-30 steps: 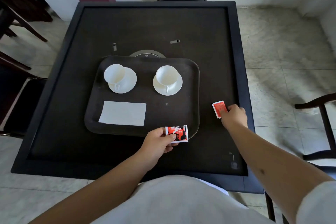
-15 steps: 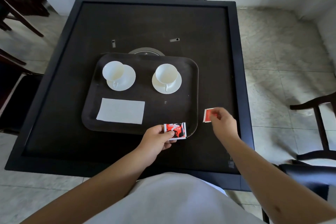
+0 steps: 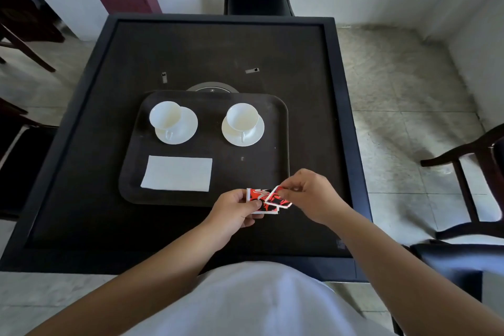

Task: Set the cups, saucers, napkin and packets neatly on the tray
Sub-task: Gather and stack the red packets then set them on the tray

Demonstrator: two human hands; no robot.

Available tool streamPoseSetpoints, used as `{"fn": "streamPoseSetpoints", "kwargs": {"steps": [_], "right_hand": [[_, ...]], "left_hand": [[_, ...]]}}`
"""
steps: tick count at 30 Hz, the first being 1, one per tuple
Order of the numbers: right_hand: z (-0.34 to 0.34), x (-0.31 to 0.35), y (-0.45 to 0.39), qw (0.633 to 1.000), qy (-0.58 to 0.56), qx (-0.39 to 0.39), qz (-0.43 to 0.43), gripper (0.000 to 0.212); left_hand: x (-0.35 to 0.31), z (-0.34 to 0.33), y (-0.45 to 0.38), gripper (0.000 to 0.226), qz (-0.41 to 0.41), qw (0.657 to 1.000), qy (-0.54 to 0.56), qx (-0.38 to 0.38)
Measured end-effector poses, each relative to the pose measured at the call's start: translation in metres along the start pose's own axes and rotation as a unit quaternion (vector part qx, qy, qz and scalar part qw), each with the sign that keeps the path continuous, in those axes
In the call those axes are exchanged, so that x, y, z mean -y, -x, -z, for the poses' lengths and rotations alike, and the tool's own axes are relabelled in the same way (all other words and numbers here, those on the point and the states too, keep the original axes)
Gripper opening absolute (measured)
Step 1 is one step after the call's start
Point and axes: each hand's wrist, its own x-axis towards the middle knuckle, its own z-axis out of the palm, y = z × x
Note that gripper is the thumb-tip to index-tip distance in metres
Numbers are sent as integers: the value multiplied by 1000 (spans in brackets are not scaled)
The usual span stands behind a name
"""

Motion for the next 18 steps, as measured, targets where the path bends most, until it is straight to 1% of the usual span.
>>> {"fn": "streamPoseSetpoints", "kwargs": {"steps": [2, 4, 6, 10, 12, 15, 17, 18], "right_hand": [[-5, 5, 0, 998, 52, -21, 19, 11], [-10, 8, 2, 997, 61, -41, 38, 12], [-13, 10, 4, 995, 66, -44, 68, 12], [-20, 16, 10, 986, 87, -49, 134, 12], [-25, 18, 12, 983, 95, -58, 148, 15], [-29, 16, 15, 987, 47, -102, 112, 29], [-29, 12, 18, 992, -35, -106, 53, 36], [-29, 9, 20, 992, -90, -91, 17, 36]], "left_hand": [[-1, 0, 6, 14, -7, 1000, -6, 25], [0, 2, 13, 15, -14, 999, 5, 50], [1, 4, 18, 17, -15, 997, 23, 67], [3, 9, 23, 18, -19, 997, 31, 71], [3, 8, 24, 16, -28, 997, 27, 66], [2, 6, 25, 14, -36, 998, 25, 49], [0, 6, 24, 15, -37, 998, 26, 40], [-1, 7, 24, 16, -37, 998, 24, 36]]}}
